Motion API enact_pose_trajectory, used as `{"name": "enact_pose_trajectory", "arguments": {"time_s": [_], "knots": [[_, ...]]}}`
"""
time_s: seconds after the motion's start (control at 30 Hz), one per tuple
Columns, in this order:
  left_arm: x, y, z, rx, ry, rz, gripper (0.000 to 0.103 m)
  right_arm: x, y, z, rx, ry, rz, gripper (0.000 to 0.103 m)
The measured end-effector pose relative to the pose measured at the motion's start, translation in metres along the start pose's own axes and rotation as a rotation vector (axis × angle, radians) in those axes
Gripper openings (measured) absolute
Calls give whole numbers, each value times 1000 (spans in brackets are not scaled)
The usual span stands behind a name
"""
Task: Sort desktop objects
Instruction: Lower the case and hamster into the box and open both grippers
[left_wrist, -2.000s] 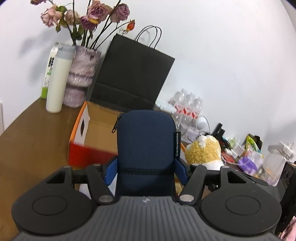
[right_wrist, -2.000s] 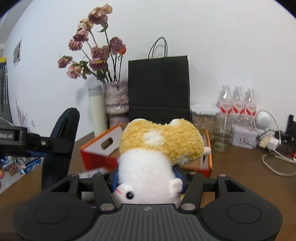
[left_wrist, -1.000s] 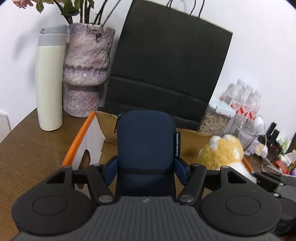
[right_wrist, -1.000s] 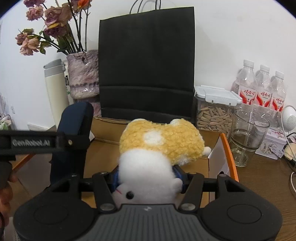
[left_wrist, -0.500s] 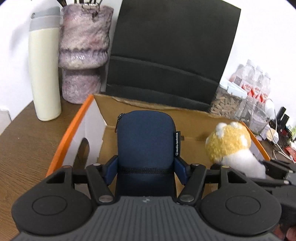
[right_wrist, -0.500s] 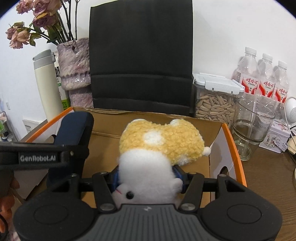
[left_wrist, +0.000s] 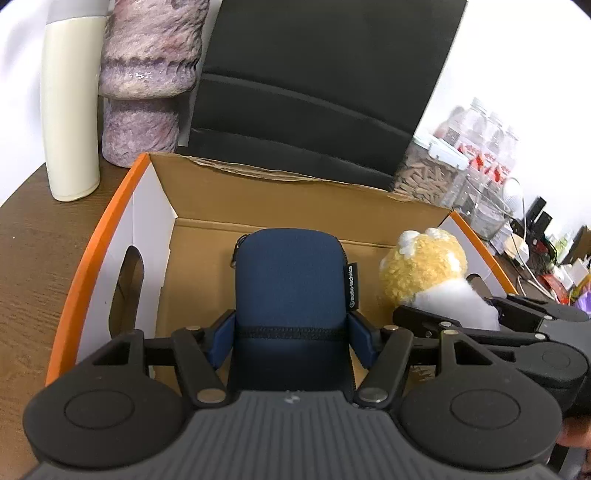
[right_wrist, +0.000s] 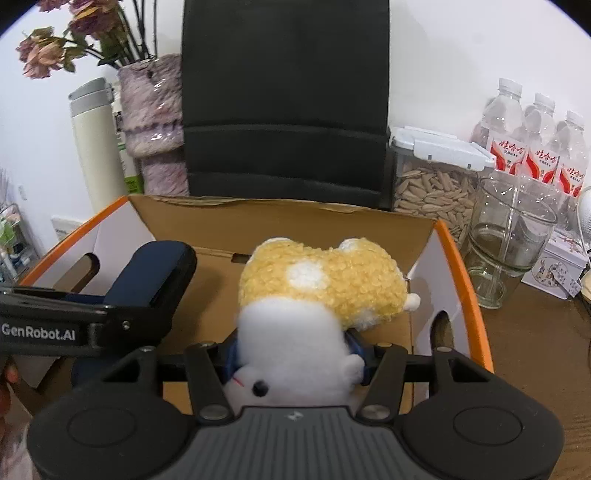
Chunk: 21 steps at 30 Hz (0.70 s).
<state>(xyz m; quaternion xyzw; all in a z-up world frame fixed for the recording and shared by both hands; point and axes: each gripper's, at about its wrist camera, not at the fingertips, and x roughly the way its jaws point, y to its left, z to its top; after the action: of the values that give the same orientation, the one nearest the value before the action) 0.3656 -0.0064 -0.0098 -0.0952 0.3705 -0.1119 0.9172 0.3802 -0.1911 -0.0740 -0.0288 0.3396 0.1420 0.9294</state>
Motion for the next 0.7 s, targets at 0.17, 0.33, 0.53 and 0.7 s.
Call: {"name": "enact_pose_trajectory", "arguments": {"time_s": [0.17, 0.33, 0.53, 0.7], "knots": [[-8, 0, -8, -2, 7, -12, 65, -6, 4, -5, -13, 6, 27, 54], [-14, 0, -14, 5, 10, -17, 65, -13, 9, -13, -22, 15, 41, 54], [-17, -1, -18, 13, 9, -22, 65, -19, 11, -18, -25, 18, 40, 54], [-18, -1, -20, 18, 6, -18, 65, -20, 11, -19, -25, 26, 44, 56]]}}
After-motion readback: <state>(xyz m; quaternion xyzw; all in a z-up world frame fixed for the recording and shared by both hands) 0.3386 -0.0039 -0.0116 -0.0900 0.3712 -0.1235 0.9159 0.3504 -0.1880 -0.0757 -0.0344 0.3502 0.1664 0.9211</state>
